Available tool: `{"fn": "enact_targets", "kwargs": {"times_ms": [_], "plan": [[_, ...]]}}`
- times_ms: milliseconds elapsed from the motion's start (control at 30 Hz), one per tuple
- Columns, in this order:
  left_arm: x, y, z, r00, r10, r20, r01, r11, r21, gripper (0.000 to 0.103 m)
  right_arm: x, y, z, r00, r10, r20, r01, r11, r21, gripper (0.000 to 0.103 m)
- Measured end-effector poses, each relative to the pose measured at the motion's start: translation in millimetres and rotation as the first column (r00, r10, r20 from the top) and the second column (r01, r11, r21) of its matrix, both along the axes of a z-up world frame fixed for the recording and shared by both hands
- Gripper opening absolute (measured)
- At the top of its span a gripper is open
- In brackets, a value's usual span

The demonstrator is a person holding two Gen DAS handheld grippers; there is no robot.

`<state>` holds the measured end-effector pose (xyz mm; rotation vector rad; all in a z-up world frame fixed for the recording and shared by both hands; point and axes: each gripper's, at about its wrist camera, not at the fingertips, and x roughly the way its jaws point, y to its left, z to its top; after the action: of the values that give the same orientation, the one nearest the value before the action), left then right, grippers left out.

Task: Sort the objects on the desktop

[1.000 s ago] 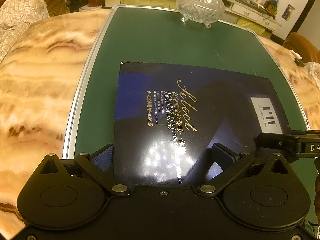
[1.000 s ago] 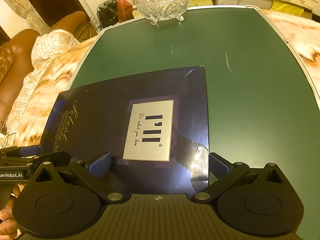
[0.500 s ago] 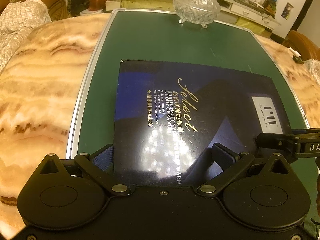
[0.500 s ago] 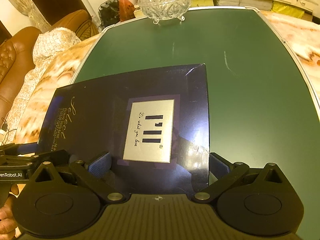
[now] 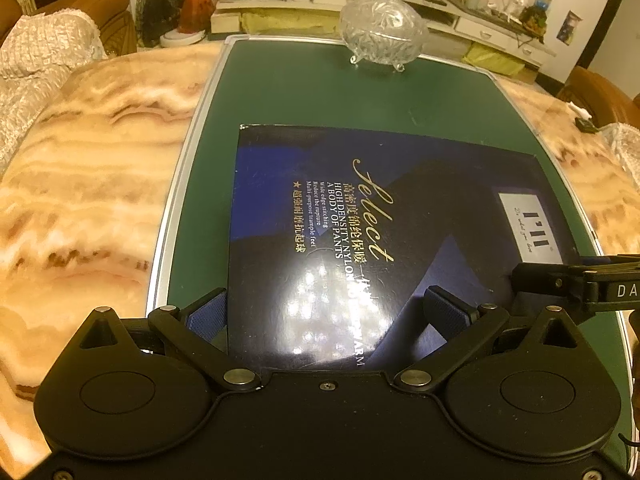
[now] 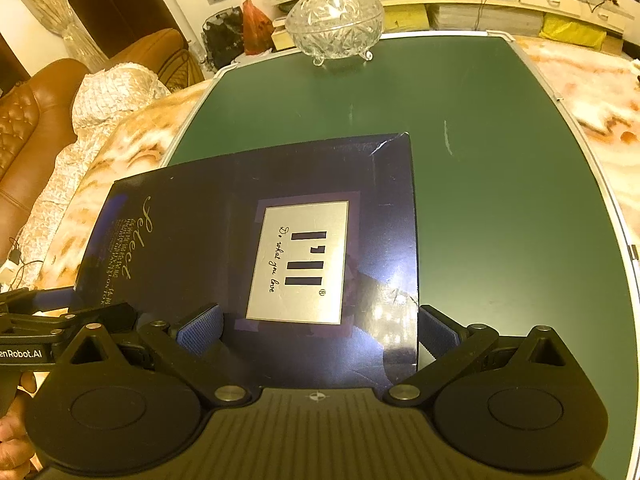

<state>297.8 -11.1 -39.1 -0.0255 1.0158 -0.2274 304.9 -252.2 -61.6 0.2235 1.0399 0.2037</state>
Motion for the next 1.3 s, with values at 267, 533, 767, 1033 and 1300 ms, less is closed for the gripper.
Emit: {"fn": "enact_targets", "kwargs": {"times_ms": [267, 533, 767, 1033, 1300], "plan": [[-9.5, -1.0, 10.2, 1.0, -0.001, 0.013, 0.001, 1.0, -0.001, 0.103, -9.8, 0.1, 11.0, 1.0, 0.0, 0.012, 0.0, 1.0, -0.003, 0.103], [-20.3, -0.4, 19.6, 1.0, -0.004, 0.023, 0.004, 1.0, 0.0, 0.103, -21.6, 0.2, 22.7, 1.0, 0.002, 0.023, -0.002, 1.0, -0.007, 0.103], [-30.0, 1.8, 26.8, 1.0, -0.001, 0.029, 0.001, 1.0, -0.002, 0.103, -31.7, 3.1, 31.1, 1.0, 0.005, 0.027, -0.004, 1.0, -0.015, 0.103], [-44.3, 4.2, 34.4, 0.999, -0.001, 0.034, 0.001, 1.0, -0.005, 0.103, -44.3, 4.2, 41.1, 0.999, 0.005, 0.033, -0.005, 1.0, -0.02, 0.103], [-62.6, 6.4, 39.4, 0.999, -0.001, 0.039, 0.001, 1.0, -0.008, 0.103, -62.4, 5.9, 48.6, 0.999, 0.01, 0.039, -0.009, 1.0, -0.026, 0.103]]}}
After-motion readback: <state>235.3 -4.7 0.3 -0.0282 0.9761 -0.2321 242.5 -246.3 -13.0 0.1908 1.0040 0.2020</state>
